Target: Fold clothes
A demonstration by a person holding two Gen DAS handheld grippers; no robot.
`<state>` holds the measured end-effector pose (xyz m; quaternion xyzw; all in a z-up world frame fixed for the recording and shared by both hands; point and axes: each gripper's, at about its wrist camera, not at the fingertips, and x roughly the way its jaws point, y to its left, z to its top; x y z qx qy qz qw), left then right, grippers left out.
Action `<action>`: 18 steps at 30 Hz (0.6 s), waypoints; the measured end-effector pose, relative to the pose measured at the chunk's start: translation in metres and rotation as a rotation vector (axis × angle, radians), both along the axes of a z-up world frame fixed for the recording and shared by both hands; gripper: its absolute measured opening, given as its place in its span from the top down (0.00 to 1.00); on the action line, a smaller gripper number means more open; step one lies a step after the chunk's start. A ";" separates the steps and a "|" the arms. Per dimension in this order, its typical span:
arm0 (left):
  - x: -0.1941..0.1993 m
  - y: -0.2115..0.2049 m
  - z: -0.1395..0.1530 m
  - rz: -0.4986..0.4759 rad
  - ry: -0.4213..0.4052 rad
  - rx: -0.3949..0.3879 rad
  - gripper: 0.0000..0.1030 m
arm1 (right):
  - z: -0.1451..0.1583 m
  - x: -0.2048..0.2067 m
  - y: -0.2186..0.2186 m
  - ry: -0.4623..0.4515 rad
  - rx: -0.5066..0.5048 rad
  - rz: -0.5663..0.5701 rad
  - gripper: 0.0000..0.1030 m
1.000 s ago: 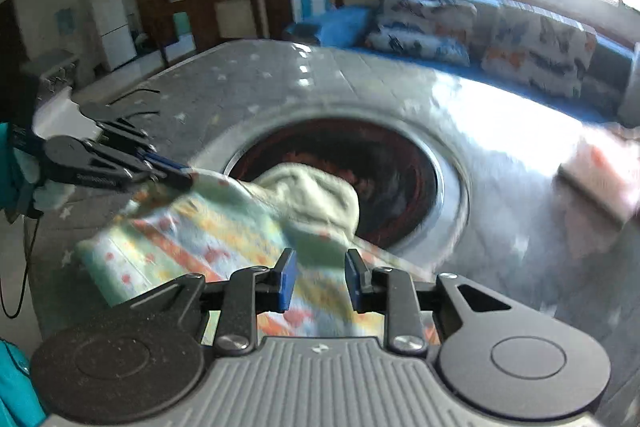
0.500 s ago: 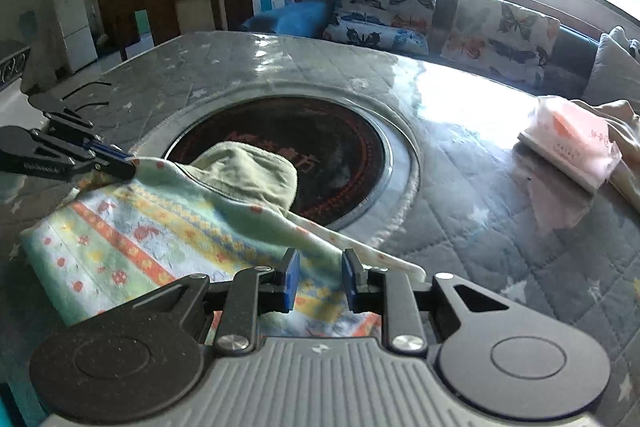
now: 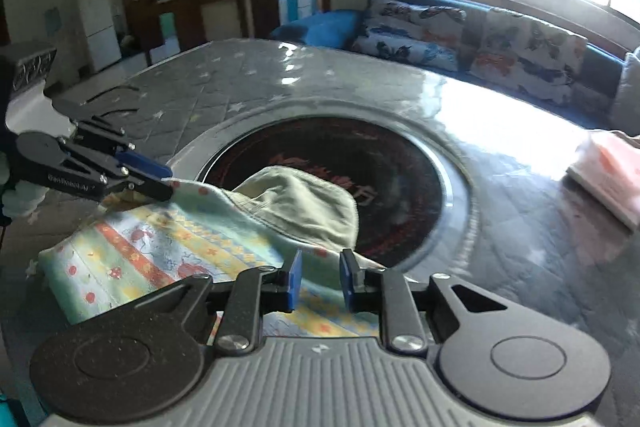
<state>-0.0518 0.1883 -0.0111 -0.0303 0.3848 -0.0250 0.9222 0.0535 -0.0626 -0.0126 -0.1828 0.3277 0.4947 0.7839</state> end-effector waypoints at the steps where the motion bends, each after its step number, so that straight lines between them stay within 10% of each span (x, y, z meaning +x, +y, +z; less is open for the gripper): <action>1: 0.000 0.000 0.000 0.003 0.000 0.001 0.74 | -0.004 0.001 0.004 -0.001 -0.008 -0.004 0.83; 18: -0.015 -0.016 0.030 0.038 -0.094 0.003 0.77 | 0.010 -0.033 0.011 0.031 0.038 0.087 0.83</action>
